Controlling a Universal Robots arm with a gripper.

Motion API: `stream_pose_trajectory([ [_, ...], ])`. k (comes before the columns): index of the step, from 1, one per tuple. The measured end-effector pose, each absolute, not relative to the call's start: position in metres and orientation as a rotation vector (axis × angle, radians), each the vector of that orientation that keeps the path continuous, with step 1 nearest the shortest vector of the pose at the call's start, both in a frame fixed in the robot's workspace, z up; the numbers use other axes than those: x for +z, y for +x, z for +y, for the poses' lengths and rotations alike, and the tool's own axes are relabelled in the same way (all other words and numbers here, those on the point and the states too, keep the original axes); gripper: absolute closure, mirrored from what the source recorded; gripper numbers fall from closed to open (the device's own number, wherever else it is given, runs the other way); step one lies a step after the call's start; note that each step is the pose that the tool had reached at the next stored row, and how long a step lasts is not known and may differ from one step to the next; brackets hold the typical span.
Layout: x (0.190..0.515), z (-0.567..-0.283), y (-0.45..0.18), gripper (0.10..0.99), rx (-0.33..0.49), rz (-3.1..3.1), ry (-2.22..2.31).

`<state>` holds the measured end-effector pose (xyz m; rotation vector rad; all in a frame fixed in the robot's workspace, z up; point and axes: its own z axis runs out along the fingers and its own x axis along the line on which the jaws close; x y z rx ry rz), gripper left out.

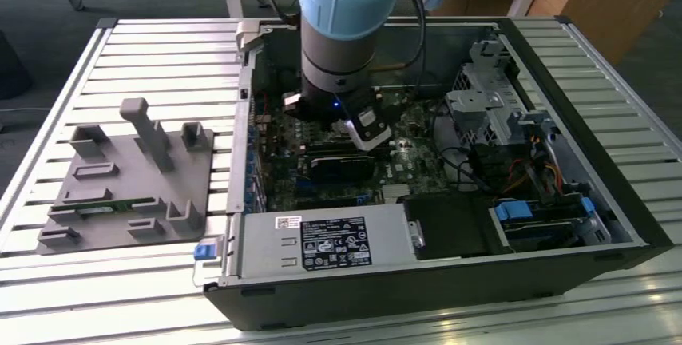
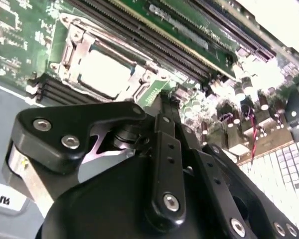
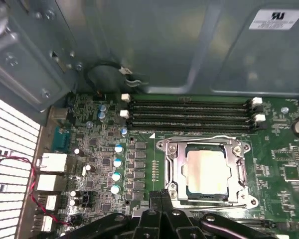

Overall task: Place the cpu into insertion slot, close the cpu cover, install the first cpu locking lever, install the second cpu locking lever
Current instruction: 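Install the second cpu locking lever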

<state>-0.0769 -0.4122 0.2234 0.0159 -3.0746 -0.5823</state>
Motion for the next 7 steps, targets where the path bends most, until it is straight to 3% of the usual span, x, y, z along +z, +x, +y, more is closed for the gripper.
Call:
stream_pose_trajectory([
  [7,0.2339,-0.4121,-0.0769,0.980,-0.583,-3.075,0.016],
])
